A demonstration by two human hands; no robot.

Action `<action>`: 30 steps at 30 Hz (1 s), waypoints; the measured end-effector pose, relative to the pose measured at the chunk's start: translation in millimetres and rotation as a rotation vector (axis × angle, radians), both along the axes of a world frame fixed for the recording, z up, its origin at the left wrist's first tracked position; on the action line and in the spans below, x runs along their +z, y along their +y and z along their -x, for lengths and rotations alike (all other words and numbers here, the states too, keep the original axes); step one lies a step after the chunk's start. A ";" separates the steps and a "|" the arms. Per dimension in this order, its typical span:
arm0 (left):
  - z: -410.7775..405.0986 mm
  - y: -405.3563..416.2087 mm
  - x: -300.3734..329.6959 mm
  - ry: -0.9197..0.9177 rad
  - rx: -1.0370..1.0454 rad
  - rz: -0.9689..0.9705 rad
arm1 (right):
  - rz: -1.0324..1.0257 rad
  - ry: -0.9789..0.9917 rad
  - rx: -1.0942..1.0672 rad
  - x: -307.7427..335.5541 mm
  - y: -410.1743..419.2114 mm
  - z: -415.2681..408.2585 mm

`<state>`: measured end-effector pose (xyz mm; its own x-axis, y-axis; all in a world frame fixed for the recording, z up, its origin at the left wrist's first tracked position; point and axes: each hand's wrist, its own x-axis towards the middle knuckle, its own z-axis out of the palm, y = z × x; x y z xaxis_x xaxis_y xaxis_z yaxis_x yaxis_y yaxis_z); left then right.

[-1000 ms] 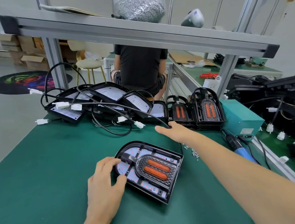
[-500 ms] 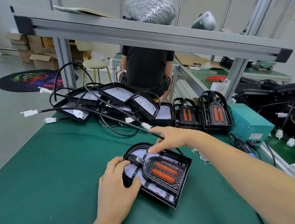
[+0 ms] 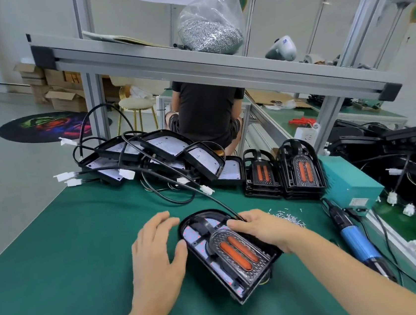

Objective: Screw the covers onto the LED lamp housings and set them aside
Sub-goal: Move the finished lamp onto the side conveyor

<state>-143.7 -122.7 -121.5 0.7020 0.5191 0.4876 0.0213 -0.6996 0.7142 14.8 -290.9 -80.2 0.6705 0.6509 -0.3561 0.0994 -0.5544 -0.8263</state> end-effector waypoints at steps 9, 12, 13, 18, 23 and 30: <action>-46.0 29.8 64.4 -0.054 0.065 -0.343 | -0.262 0.152 -0.142 4.6 -39.9 11.5; -71.1 39.0 68.7 0.098 0.031 -0.446 | -0.320 0.132 -0.132 11.5 -43.2 11.1; -79.2 41.5 68.7 0.154 0.012 -0.451 | -0.335 0.125 -0.133 13.6 -43.5 11.3; -108.3 51.8 66.4 0.330 -0.070 -0.378 | -0.425 0.098 -0.154 26.1 -45.6 11.7; -104.7 55.5 59.0 0.116 -0.056 -0.220 | -0.526 0.083 -0.217 31.9 -44.1 8.7; -86.0 71.6 49.6 0.219 -0.037 -0.082 | -0.655 0.168 -0.418 28.8 -42.4 1.2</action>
<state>-57.8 -51.2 -71.9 0.8132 0.4563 0.3611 0.1428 -0.7581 0.6364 13.6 -333.3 -51.5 0.8769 0.4688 -0.1062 -0.1647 0.0854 -0.9826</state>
